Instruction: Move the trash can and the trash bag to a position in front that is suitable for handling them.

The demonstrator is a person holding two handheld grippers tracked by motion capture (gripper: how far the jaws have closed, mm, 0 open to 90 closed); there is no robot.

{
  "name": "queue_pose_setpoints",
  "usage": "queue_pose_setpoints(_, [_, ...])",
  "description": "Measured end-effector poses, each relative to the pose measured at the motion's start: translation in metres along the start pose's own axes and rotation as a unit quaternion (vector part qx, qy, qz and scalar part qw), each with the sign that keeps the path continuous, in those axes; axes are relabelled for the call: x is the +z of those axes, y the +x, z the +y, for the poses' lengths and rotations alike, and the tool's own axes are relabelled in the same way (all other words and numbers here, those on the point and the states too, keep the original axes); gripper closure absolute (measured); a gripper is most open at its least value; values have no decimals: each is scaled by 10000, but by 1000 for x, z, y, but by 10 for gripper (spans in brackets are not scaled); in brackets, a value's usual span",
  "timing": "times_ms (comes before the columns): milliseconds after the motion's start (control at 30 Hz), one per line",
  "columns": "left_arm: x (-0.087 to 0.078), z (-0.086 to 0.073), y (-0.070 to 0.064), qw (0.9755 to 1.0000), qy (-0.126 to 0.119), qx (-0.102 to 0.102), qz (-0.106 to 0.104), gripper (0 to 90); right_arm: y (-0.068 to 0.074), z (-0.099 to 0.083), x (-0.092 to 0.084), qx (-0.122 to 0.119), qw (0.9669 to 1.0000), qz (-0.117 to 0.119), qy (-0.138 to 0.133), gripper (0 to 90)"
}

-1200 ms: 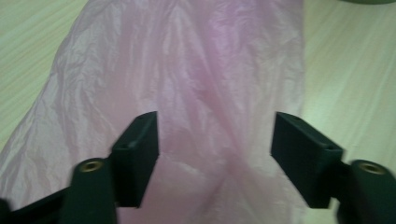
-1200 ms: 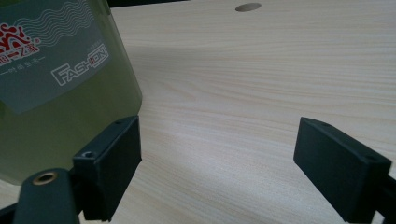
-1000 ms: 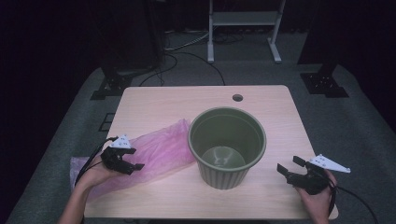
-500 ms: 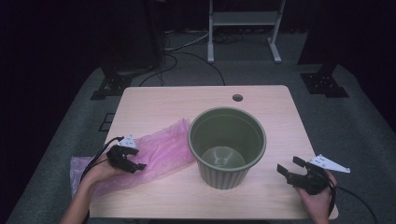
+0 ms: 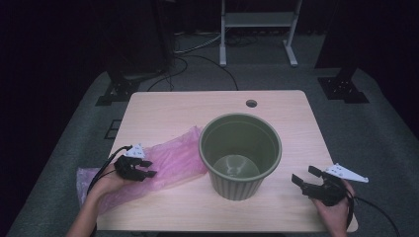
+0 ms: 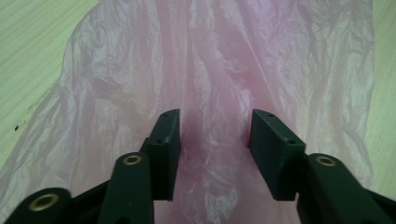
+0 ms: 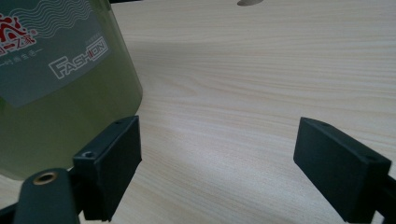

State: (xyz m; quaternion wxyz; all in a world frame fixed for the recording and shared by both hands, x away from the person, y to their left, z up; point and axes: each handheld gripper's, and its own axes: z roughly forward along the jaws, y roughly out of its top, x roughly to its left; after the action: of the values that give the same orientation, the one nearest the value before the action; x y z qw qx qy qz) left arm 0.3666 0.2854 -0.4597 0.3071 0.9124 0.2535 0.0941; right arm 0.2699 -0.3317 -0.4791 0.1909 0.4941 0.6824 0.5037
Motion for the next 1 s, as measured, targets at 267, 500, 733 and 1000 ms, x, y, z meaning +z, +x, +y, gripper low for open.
queue_pose_setpoints(267, [0,6,-3,9999,155,34,-48,692,0,0,-1,-28,10000,25,-23,142])
queue_pose_setpoints(500, [1,9,-9,9996,260,81,-107,834,0,0,0,-15,10000,39,0,142])
queue_pose_setpoints(733, [-6,6,-9,9997,110,85,-217,880,1,0,2,-3,10000,80,44,142])
queue_pose_setpoints(1000, [-44,11,-10,9993,-302,115,-164,883,2,8,12,103,9996,241,106,141])
